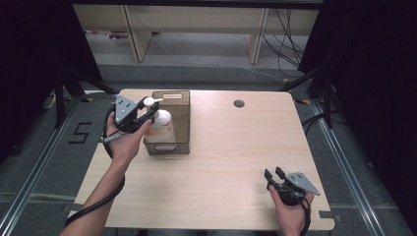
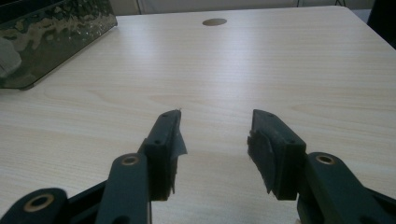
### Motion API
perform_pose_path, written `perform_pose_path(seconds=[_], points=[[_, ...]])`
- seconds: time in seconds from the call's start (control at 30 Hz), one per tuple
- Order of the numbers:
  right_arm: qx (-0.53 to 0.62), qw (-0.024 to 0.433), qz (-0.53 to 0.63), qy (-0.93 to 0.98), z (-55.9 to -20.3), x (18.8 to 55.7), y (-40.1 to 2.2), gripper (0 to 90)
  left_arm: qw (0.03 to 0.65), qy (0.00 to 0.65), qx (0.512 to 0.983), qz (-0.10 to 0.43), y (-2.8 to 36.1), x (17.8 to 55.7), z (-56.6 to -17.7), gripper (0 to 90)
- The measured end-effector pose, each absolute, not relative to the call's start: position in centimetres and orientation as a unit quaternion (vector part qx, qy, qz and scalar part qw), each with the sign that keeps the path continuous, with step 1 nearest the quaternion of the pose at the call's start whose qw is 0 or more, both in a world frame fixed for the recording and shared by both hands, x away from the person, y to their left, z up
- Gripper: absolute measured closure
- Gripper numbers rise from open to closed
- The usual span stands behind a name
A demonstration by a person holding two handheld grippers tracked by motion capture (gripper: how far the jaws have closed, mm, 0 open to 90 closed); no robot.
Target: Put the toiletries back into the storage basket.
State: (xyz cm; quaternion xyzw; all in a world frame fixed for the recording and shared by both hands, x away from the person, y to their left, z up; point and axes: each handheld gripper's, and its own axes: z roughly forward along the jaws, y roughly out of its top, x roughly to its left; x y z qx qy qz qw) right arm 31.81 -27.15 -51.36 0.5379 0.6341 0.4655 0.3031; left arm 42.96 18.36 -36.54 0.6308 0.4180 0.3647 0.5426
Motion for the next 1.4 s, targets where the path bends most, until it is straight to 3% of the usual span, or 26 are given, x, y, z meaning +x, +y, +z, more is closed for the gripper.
perform_pose_path(seconds=[0.83,1.07,1.4], points=[[0.540,0.302,0.455,0.641,-51.2,31.7,-27.2,52.9,0.543,0.406,0.629,0.380,18.1,42.4,-37.1,57.8],[0.533,0.294,0.472,0.638,-51.4,32.0,-27.1,52.3,0.547,0.411,0.619,0.385,18.2,42.0,-37.1,41.0],[0.546,0.286,0.472,0.630,-51.4,31.8,-27.0,51.6,0.554,0.412,0.613,0.385,19.1,41.0,-37.5,35.8]])
